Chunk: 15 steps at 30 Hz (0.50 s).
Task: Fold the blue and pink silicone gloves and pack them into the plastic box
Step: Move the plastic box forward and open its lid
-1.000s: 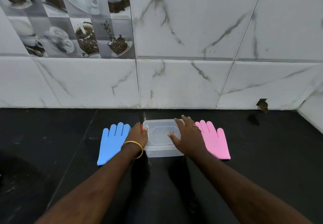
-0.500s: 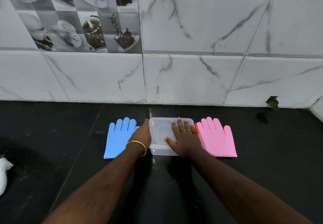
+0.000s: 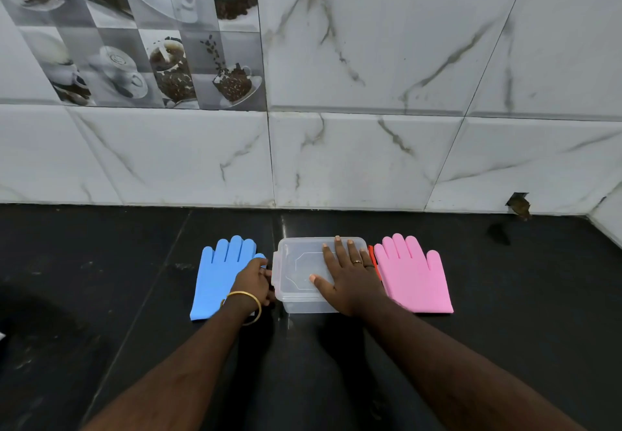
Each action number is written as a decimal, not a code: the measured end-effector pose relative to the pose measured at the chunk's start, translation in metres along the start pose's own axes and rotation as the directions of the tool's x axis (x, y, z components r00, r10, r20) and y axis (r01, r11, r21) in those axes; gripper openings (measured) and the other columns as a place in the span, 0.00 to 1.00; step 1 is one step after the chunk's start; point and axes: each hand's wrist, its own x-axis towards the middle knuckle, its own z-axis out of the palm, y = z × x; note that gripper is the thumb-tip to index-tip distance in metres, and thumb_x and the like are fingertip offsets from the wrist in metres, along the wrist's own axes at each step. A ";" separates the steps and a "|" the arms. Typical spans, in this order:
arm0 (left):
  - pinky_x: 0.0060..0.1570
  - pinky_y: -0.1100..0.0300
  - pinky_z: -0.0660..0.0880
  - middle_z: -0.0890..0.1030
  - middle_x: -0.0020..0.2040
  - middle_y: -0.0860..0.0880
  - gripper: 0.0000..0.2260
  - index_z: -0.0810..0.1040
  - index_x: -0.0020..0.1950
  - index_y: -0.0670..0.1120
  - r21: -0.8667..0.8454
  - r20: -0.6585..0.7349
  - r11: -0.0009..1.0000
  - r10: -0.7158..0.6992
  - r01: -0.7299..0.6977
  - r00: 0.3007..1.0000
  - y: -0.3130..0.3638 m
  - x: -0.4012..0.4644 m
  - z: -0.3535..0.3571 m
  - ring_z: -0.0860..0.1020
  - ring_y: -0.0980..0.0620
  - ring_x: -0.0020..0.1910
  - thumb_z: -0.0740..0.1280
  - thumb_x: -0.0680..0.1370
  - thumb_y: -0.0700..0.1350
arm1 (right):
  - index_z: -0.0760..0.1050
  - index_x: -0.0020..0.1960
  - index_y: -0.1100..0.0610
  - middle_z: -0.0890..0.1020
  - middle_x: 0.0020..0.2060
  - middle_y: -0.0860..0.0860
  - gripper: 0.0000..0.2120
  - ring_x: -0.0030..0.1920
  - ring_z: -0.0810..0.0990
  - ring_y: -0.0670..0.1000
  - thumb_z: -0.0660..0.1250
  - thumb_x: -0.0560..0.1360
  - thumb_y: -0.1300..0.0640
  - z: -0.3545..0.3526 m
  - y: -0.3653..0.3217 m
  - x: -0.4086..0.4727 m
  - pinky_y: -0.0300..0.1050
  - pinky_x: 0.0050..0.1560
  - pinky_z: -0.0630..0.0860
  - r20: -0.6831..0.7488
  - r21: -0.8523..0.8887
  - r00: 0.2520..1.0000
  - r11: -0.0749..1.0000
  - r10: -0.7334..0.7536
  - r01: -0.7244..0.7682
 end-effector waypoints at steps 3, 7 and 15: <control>0.55 0.56 0.73 0.80 0.59 0.42 0.13 0.75 0.62 0.44 0.122 -0.191 0.980 0.178 -0.156 0.965 0.009 0.008 0.005 0.78 0.46 0.52 0.56 0.83 0.47 | 0.41 0.80 0.49 0.41 0.80 0.54 0.39 0.80 0.40 0.58 0.39 0.76 0.30 0.000 0.000 0.000 0.60 0.78 0.39 -0.005 0.010 1.000 1.000 0.001 -0.001; 0.71 0.51 0.62 0.68 0.74 0.47 0.21 0.70 0.71 0.48 0.316 -0.017 0.813 0.521 -0.490 0.853 0.045 0.007 0.028 0.65 0.46 0.74 0.56 0.81 0.55 | 0.41 0.80 0.49 0.40 0.80 0.54 0.39 0.79 0.38 0.58 0.38 0.75 0.30 0.000 -0.001 0.000 0.58 0.77 0.35 -0.014 0.009 1.000 1.000 -0.004 0.004; 0.76 0.47 0.40 0.44 0.81 0.49 0.42 0.48 0.80 0.52 0.636 0.234 0.591 0.465 -0.496 0.854 0.037 0.003 0.066 0.40 0.47 0.79 0.33 0.72 0.73 | 0.52 0.80 0.54 0.54 0.80 0.53 0.30 0.80 0.44 0.55 0.48 0.81 0.44 -0.003 0.002 -0.015 0.53 0.77 0.39 -0.151 0.094 0.988 0.995 -0.018 0.032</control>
